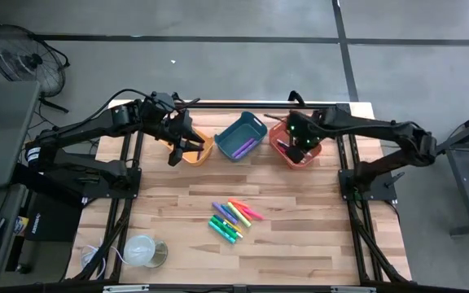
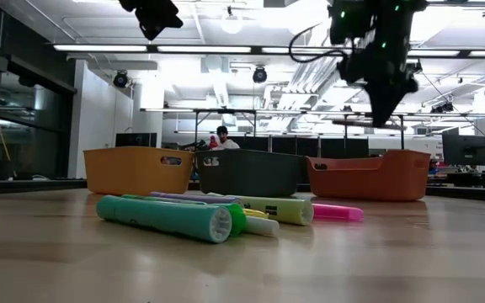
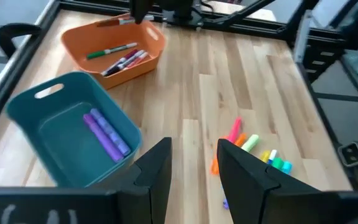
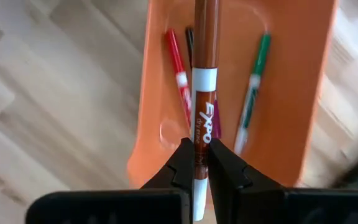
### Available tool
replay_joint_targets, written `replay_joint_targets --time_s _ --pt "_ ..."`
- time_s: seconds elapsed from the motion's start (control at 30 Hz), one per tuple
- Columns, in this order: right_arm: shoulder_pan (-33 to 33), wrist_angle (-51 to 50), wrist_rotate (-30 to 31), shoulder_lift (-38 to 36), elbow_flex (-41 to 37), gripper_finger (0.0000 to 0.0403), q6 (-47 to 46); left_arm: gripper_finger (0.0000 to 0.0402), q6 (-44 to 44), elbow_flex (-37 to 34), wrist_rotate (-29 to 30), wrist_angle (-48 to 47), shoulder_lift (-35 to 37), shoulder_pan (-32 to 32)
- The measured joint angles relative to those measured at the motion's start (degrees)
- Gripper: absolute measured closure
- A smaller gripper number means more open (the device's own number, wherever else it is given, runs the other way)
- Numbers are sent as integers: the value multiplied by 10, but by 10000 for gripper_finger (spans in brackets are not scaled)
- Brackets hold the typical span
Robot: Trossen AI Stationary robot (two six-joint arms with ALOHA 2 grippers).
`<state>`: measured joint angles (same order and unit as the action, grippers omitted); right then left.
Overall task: Pick & Place Markers
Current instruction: Put the brown marker pen into the orange bin
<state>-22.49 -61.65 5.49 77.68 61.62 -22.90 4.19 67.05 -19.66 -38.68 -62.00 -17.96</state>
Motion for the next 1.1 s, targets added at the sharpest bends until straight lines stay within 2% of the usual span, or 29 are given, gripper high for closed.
replay_joint_targets --time_s 0.33,0.63,0.83,1.1 --pt "-113 76 -60 22 -56 388 134 276 -61 0 53 0 0 0" --pt "-132 140 -81 45 -103 388 166 276 -91 0 55 0 0 0" --pt "-132 150 -91 61 -105 386 178 276 -95 0 69 0 0 0" --pt "-131 144 -87 61 -105 315 173 276 -95 0 71 0 0 0"
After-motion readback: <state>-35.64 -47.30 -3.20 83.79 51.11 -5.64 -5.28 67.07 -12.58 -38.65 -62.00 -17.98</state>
